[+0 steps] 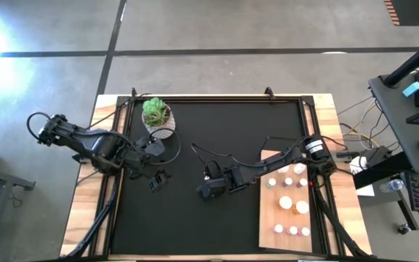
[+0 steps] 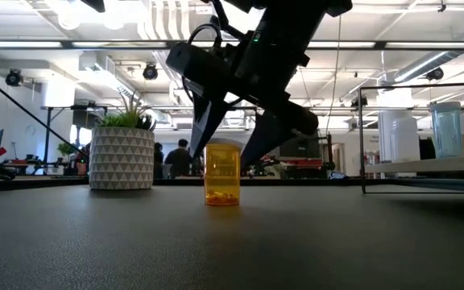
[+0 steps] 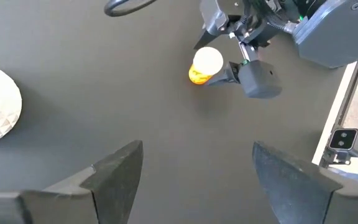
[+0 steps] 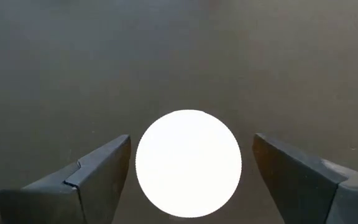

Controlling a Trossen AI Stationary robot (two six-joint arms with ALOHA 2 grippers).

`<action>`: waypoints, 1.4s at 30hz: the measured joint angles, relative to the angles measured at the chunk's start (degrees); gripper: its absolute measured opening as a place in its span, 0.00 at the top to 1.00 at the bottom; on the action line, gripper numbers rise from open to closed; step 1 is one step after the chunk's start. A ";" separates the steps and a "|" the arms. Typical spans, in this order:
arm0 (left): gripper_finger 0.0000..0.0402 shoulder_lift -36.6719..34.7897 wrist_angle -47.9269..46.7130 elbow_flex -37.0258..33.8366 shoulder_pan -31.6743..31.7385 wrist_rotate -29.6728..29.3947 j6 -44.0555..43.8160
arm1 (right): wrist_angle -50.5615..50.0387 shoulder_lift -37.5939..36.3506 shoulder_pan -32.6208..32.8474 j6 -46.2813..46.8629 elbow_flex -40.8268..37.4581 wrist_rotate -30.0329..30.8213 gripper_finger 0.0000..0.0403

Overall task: Pick and place medicine bottles onto shelf by color
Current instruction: Put the orange pill bottle on the shelf aligned with the other pill capsule bottles

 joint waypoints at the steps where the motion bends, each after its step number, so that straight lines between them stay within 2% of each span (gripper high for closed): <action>1: 0.29 0.01 -0.01 0.00 0.00 0.00 0.00 | -0.03 0.00 0.00 0.00 0.00 0.00 0.19; 12: 0.29 0.02 0.01 0.00 0.00 0.00 0.00 | -0.03 0.00 0.00 -0.01 0.00 0.00 0.21; 20: 0.29 0.02 0.01 0.00 0.01 0.02 1.14 | 0.01 -0.02 0.00 -0.02 0.00 -0.02 0.42; 25: 0.29 0.02 0.01 -0.01 0.01 0.02 1.18 | 0.03 -0.04 0.00 0.08 0.00 -0.03 0.49; 34: 0.29 0.02 0.03 0.00 0.01 0.02 1.51 | -0.30 -0.63 0.05 -0.74 1.07 -1.43 0.50; 42: 0.29 0.02 0.02 0.00 0.00 0.04 1.36 | -4.34 -0.66 2.26 -4.72 7.77 -1.54 0.50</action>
